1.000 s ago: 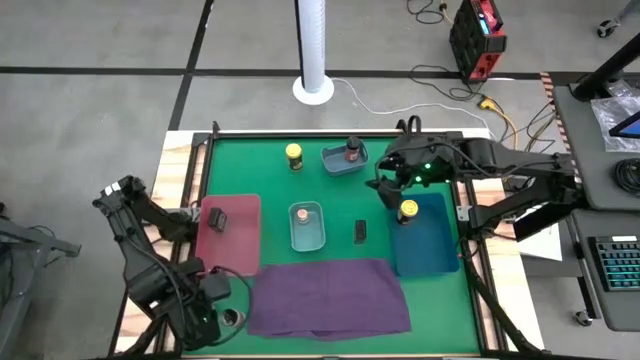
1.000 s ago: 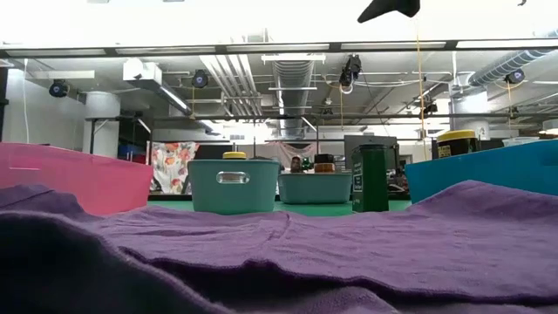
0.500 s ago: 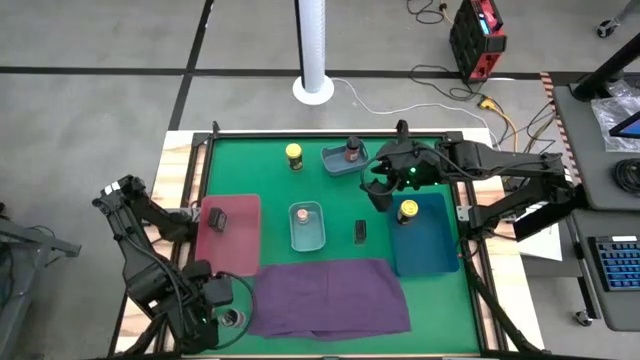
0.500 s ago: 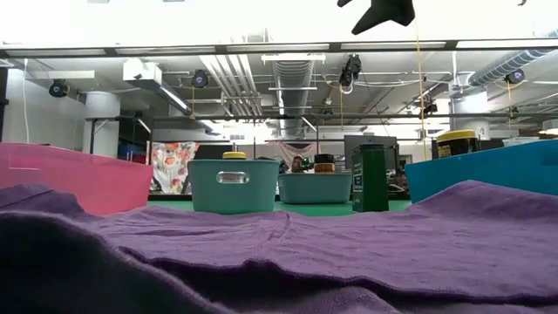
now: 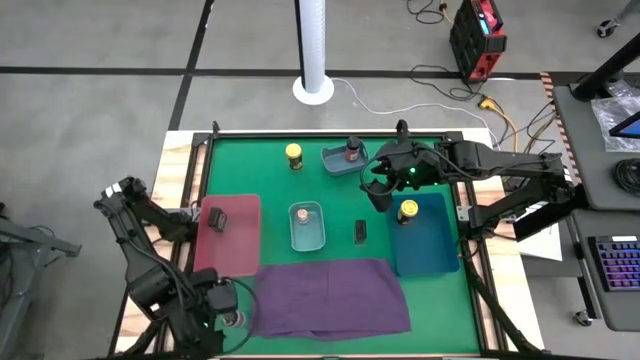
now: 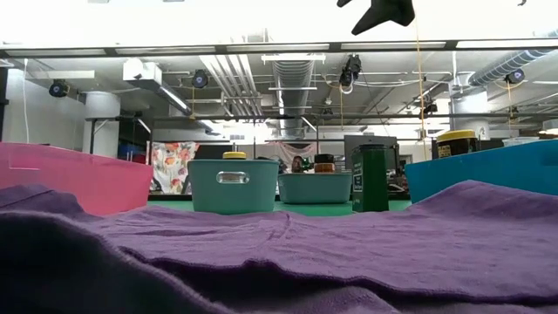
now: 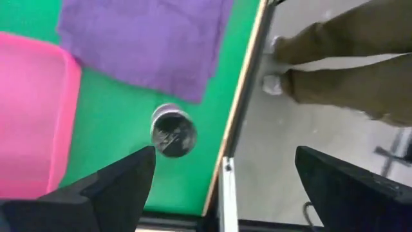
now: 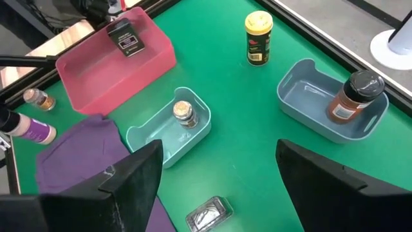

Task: Sort spices by type
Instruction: Put the black seasoning bottle into the gray bin

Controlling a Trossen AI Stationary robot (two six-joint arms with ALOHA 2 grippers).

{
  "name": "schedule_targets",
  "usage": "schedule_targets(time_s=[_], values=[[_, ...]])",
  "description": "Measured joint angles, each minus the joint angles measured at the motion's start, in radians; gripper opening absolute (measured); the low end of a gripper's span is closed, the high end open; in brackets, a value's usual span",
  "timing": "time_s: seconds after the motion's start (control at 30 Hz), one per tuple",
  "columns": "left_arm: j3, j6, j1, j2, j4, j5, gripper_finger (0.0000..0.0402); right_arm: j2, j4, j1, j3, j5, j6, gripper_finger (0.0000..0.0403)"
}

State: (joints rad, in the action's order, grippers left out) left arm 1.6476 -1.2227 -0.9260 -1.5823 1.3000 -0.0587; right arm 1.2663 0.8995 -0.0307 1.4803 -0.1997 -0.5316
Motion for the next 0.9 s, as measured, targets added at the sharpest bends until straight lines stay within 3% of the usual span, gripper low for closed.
schedule_targets(time_s=[0.4, 0.9], values=[[-0.020, 0.134, -0.005, -0.125, 0.022, -0.011, 0.0348, 0.000, 0.003, 0.000, -0.002, 0.000, -0.019, 0.0309], [-0.319, 0.112, -0.013, 0.002, -0.180, 0.009, 0.0329, 0.000, 0.004, 0.000, -0.002, 0.000, -0.049, 0.0306]])
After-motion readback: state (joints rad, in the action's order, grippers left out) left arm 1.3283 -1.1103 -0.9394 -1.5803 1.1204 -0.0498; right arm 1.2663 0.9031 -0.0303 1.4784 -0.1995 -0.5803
